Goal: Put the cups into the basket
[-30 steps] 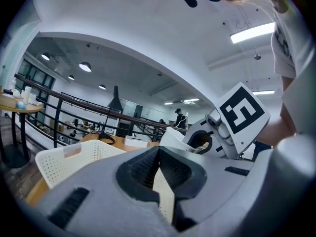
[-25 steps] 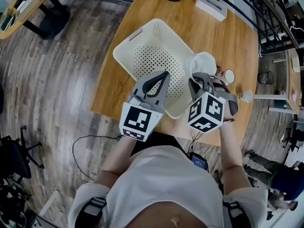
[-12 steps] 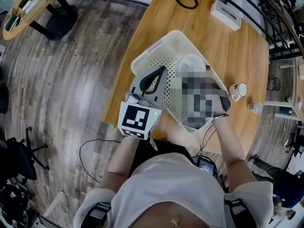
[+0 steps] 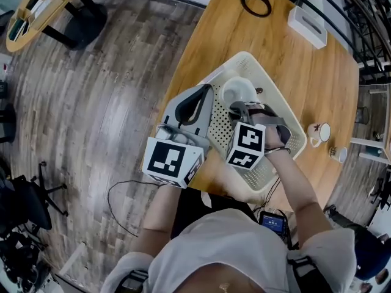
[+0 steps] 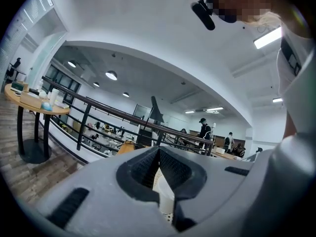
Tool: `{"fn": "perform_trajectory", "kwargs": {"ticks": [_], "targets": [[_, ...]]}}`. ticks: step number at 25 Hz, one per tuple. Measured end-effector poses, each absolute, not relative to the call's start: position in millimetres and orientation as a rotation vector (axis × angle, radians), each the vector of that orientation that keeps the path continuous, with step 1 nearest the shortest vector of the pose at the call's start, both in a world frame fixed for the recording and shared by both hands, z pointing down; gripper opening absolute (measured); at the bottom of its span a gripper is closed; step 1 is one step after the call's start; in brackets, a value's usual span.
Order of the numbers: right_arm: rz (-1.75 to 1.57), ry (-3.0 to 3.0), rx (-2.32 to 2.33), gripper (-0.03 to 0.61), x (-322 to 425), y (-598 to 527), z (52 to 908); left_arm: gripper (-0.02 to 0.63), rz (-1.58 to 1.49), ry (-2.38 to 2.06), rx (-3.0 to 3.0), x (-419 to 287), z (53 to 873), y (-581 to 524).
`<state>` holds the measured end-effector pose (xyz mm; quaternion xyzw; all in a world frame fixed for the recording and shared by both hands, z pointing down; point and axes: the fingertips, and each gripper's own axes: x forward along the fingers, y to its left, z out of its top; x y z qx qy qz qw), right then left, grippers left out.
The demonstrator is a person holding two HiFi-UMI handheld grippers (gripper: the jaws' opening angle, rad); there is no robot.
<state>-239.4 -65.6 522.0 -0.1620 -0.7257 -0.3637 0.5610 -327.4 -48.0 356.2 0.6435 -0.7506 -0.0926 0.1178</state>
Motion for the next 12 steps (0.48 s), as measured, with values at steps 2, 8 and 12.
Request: {"fn": "perform_trajectory", "kwargs": {"ticks": [2,8,12], "targets": [[-0.857,-1.705,-0.397,0.055,-246,-67,532,0.008,-0.271,-2.200,1.877,-331,357,-50],[-0.925,-1.662,-0.449,0.058,-262,-69,552,0.008,-0.295,-2.224,1.791,-350,360,-48],[-0.965,-1.636,-0.453,0.060,-267,-73,559,0.008,-0.253,-2.254,1.815,-355,365,-45]]}}
